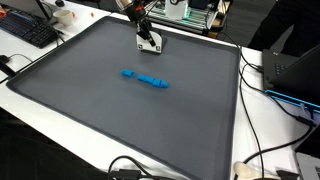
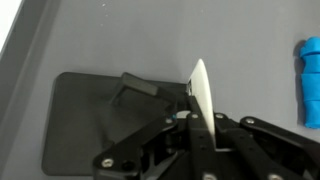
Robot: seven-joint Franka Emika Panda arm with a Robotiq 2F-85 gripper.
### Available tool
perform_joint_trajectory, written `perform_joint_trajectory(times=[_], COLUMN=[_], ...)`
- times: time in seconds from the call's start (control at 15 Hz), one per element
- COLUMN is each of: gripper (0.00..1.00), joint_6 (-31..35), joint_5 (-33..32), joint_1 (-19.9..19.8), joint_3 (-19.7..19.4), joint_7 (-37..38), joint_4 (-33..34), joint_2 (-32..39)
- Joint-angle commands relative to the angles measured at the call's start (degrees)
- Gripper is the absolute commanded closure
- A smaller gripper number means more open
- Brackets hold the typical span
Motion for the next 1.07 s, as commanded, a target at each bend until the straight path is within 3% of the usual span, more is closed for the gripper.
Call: perform_joint_trajectory(times=[0.0,0.07,0.27,0.73,0.8,1.0], gripper=[0.93,0.71,0.6,0.07,0.01,0.0], joint_6=[-0.1,-0.2,-0.3,-1.1,-1.1,-1.1], joint_5=[0.8,0.6,-0.3,-2.3,-2.5,-4.0], joint_1=[0.2,0.1,0.1,-0.1,-0.1,0.0], joint_3=[-0.1,-0.2,-0.4,-0.9,-1.0,-1.1], joint_7=[-0.5,-0.5,0.3,1.8,1.9,3.0], joint_4=[0.1,0.1,-0.1,0.2,0.2,0.1], joint_2=[1.0,0.8,-0.2,-2.2,-2.4,-3.6])
